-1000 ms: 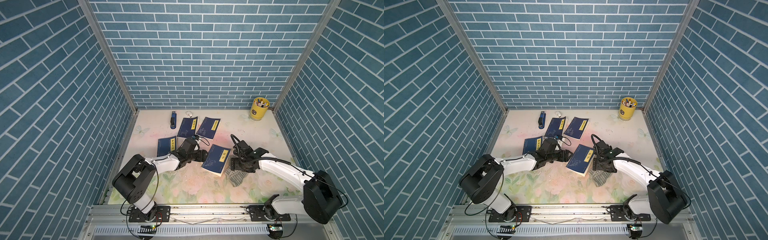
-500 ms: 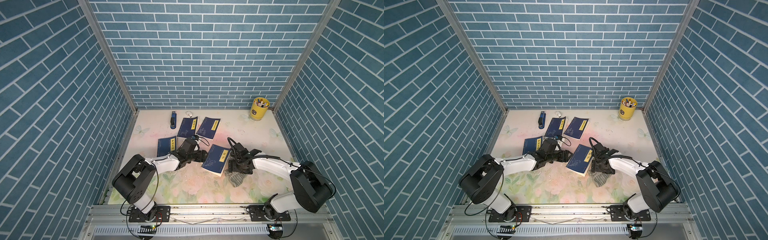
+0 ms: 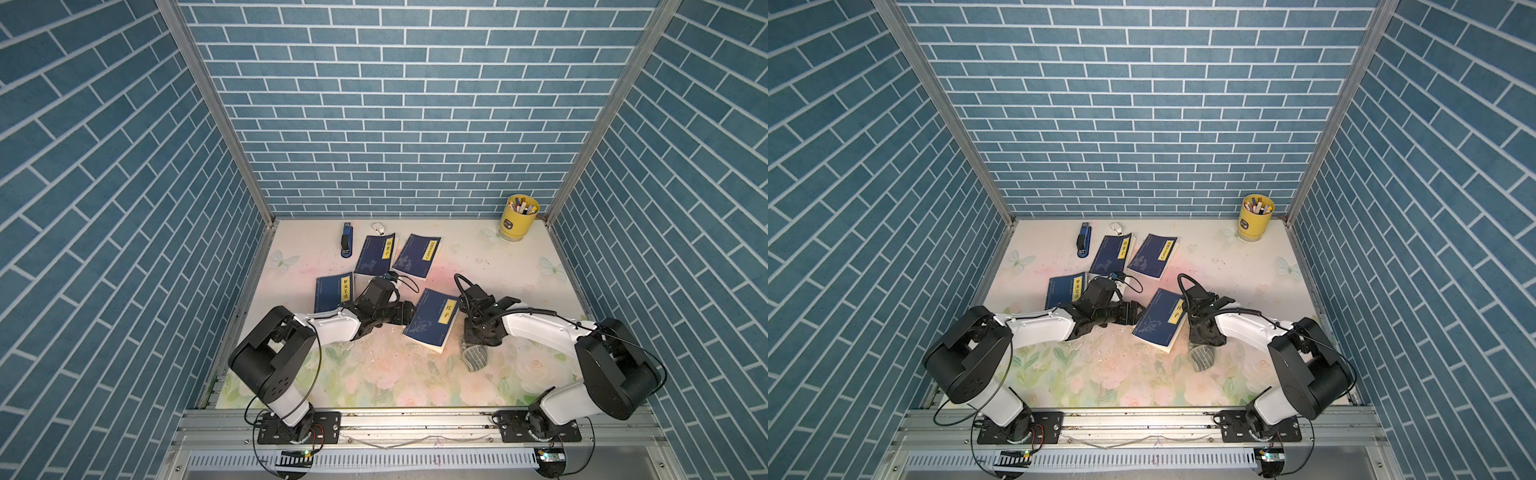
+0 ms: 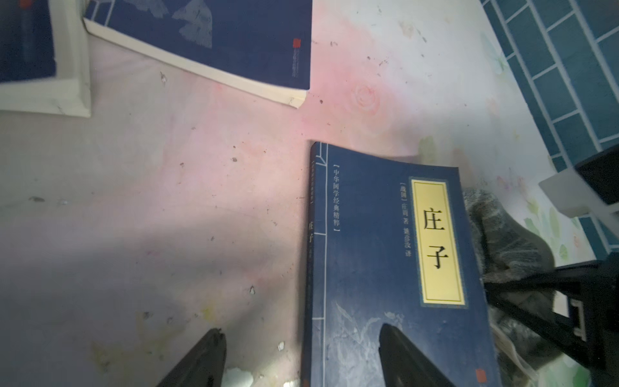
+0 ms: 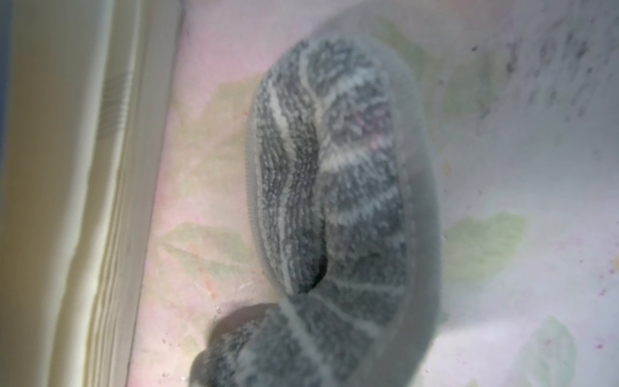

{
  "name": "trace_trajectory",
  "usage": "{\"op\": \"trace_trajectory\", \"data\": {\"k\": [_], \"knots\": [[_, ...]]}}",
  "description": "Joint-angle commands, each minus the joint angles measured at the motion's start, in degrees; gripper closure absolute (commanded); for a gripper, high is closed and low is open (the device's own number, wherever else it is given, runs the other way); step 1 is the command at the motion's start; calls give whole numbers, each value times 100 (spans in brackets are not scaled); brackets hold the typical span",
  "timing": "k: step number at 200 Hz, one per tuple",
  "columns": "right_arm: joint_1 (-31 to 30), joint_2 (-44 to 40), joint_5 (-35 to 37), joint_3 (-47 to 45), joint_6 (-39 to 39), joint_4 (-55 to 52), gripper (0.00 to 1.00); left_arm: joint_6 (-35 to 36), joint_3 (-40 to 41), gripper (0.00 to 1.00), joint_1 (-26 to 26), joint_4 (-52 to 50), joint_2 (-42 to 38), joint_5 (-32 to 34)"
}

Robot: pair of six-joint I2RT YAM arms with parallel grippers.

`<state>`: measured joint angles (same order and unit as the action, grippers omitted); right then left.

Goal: Wipe the cover of the book
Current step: Pick up the cleaning item at the center of the board.

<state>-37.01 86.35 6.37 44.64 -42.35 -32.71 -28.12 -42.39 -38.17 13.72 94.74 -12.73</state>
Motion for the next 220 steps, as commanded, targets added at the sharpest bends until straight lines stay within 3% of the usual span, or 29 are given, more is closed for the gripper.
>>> {"op": "trace_trajectory", "data": {"k": [1,38,112,174,220], "knots": [[-16,456,-107,174,87,175,100,-87,64,24,-30,147,266,-13],[-15,1038,-331,939,555,323,100,-211,96,27,-106,329,536,-214],[-16,1420,-908,1739,1136,523,100,-825,700,31,-296,1089,243,-757],[41,831,275,2444,1598,-877,100,-683,596,28,-300,441,-203,-277],[36,1197,-48,3676,2155,-1282,100,-353,248,23,-139,-255,-545,203]]}}
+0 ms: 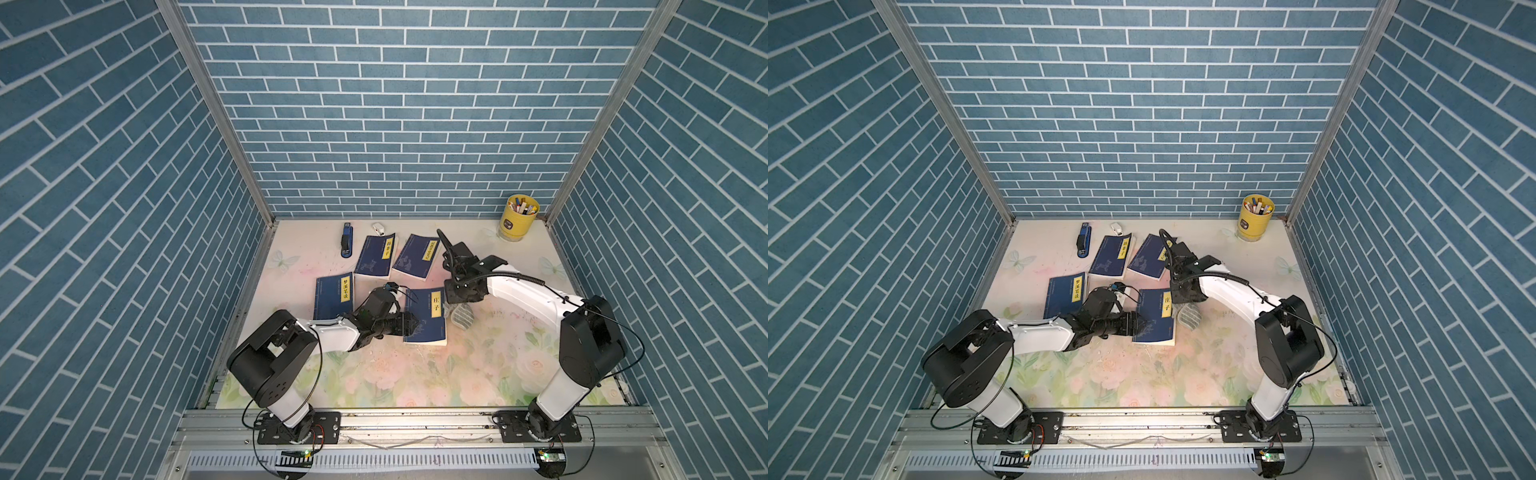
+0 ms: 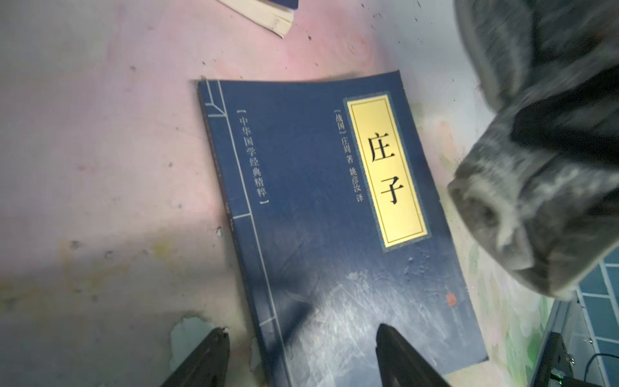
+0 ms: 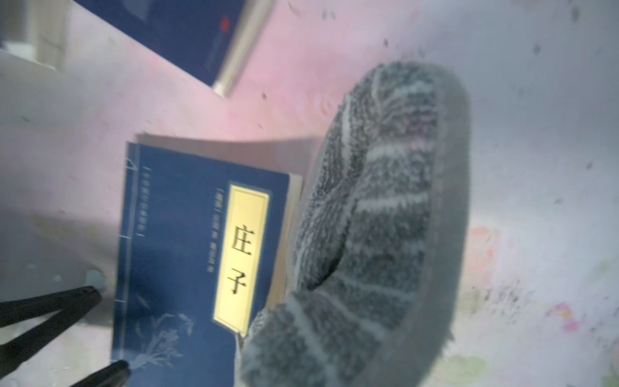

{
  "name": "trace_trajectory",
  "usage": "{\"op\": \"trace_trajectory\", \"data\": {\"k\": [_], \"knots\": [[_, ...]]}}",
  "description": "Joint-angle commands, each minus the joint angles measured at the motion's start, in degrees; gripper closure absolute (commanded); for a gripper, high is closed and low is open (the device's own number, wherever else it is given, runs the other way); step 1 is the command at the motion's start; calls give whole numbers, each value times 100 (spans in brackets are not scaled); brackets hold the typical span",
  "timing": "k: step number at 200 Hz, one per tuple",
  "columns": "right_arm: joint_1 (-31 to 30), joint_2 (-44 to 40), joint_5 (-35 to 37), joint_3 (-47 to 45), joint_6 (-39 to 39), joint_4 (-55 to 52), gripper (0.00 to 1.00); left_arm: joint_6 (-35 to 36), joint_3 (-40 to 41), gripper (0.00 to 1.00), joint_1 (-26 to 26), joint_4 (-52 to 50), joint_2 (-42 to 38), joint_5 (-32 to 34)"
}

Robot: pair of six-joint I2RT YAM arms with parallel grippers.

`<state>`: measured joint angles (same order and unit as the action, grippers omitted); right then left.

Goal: Wipe the cover of the book
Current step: Pick up the cleaning item at the center of the board, then wipe the dirt from the cover of the book.

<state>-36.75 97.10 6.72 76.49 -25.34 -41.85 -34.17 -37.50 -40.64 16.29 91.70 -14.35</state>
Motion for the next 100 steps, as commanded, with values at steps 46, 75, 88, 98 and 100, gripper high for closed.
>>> {"op": "trace_trajectory", "data": {"k": [46,75,88,98,100], "knots": [[-7,786,-925,954,397,164,100,382,-355,22,568,-807,-675,514],[-7,1222,-1331,782,225,690,100,502,-364,20,866,-1008,-997,591],[-6,1433,-1277,728,210,734,100,570,-372,17,971,-1100,-1112,626],[-2,1523,-1219,625,191,788,100,626,-394,16,1041,-1181,-1191,668],[-6,1534,-1218,609,182,802,100,634,-398,16,1048,-1188,-1210,676]]}}
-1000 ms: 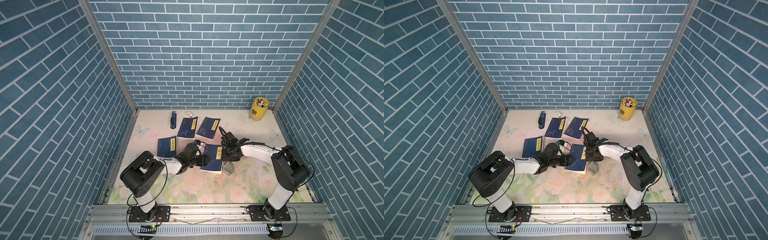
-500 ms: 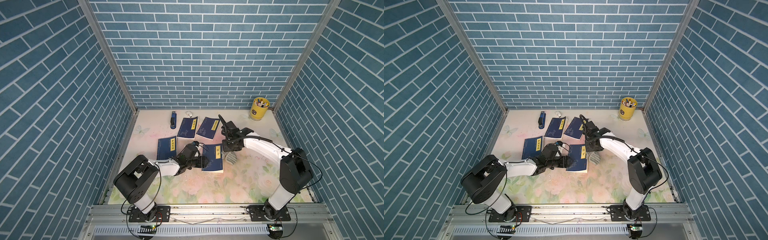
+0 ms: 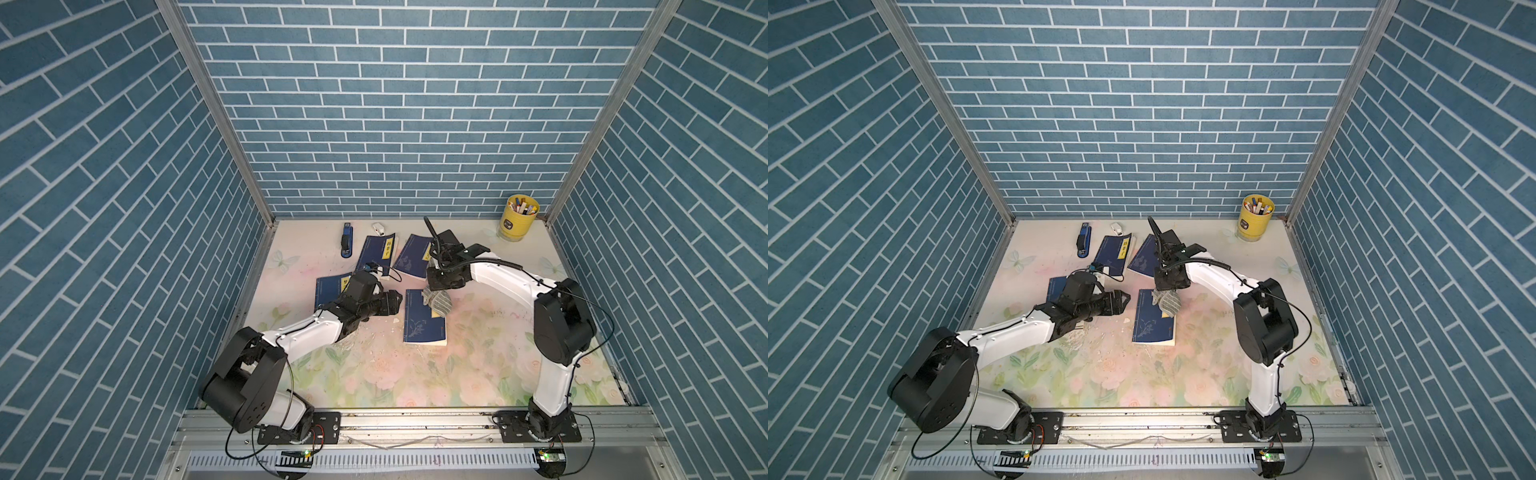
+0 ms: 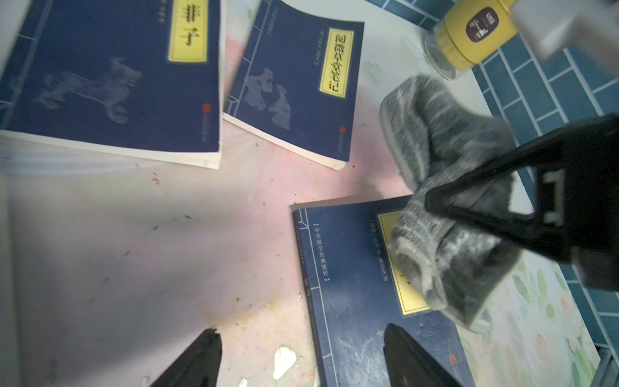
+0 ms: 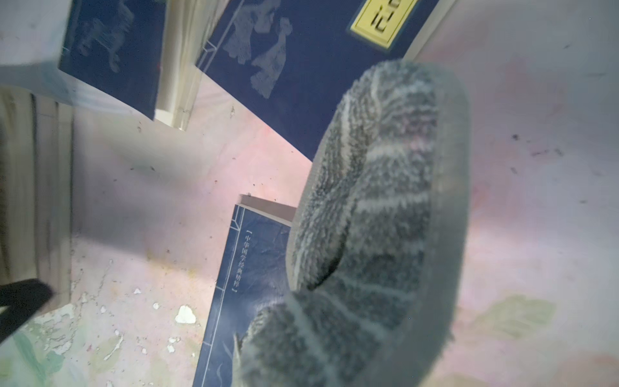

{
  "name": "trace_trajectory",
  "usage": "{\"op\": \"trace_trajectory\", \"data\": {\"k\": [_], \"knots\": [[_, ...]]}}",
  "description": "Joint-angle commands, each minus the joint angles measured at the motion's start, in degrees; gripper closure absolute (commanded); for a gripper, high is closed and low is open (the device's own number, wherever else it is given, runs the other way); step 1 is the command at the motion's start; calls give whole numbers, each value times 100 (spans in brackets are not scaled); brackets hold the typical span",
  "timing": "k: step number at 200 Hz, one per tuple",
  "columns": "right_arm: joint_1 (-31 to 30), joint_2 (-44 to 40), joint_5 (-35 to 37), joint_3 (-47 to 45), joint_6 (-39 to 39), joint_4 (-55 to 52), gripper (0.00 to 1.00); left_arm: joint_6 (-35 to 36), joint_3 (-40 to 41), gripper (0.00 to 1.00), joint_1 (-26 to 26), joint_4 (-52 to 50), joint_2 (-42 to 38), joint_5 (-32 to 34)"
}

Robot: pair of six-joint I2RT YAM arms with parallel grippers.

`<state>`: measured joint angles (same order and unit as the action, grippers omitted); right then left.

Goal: Wipe the cover of the book
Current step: Wipe the dirt from the cover of the book.

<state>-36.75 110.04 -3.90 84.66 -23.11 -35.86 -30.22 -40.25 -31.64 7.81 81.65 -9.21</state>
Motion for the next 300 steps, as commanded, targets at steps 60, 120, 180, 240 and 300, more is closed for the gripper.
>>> {"op": "trace_trajectory", "data": {"k": [60,120,180,240,300], "knots": [[-290,-126,-177,-1256,-227,194,100,340,-241,8,344,-408,-299,279],[-875,-1079,-155,-2594,-999,322,100,422,-507,4,513,-438,-202,368],[-49,-151,13,-1477,-407,330,100,471,-534,4,529,-514,-250,392],[106,729,-278,-245,63,-56,100,507,-307,4,544,-524,-579,599],[-621,-208,124,-1544,-530,44,100,558,-471,4,575,-504,-422,658]]}}
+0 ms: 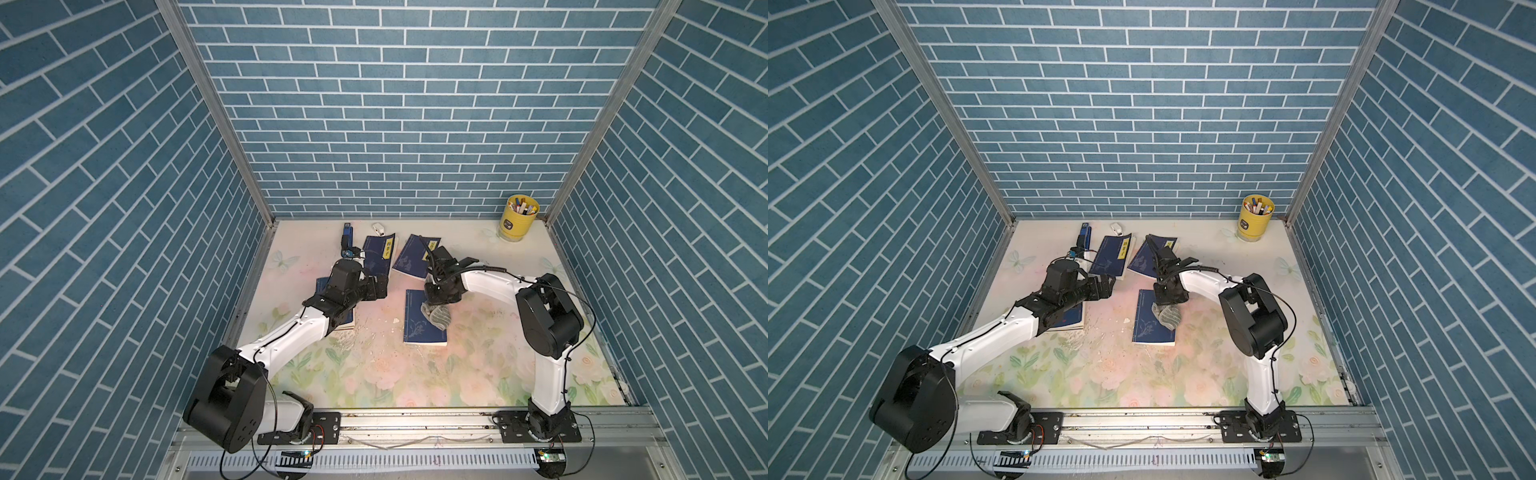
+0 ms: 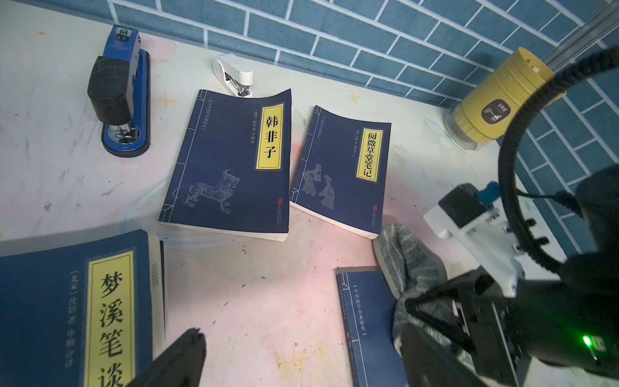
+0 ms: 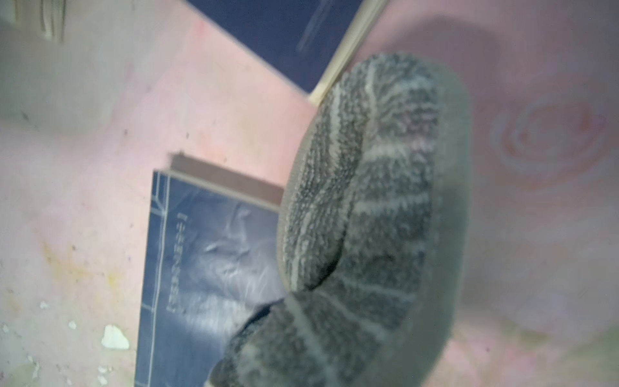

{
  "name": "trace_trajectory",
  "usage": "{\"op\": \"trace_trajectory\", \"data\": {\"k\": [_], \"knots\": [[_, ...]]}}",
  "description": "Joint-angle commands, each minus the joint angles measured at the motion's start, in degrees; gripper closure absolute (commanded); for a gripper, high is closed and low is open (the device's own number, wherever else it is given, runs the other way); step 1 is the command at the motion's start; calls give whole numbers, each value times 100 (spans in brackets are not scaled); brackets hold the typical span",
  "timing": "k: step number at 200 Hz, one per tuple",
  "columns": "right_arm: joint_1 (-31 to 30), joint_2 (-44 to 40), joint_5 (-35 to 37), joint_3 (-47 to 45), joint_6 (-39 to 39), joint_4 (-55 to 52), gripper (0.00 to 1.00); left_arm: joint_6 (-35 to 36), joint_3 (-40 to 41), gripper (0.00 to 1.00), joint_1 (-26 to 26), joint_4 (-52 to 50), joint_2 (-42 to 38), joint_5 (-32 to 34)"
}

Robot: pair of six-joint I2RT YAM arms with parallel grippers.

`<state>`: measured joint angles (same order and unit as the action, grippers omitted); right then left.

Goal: Wipe the cover of the book
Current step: Wipe the dirt from the cover of the book.

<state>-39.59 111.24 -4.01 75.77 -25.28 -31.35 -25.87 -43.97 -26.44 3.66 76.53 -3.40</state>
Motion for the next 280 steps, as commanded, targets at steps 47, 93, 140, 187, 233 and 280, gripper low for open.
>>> {"op": "trace_trajectory", "data": {"k": [47,93,140,187,233,280], "knots": [[-829,-1134,70,-1897,-1098,-257,100,211,-292,4,79,-176,200,65],[-558,-1021,98,-1667,-773,-187,100,223,-306,4,118,-181,266,50],[7,103,-247,-28,87,-432,100,157,-201,4,129,-233,104,15],[-36,733,-514,613,223,-560,100,118,-174,4,184,-331,-14,65],[-768,-164,-492,-767,-382,-306,100,178,-240,3,287,-239,152,-3],[-819,-391,-557,-1143,-546,-5,100,222,-367,4,393,-199,358,-28]]}}
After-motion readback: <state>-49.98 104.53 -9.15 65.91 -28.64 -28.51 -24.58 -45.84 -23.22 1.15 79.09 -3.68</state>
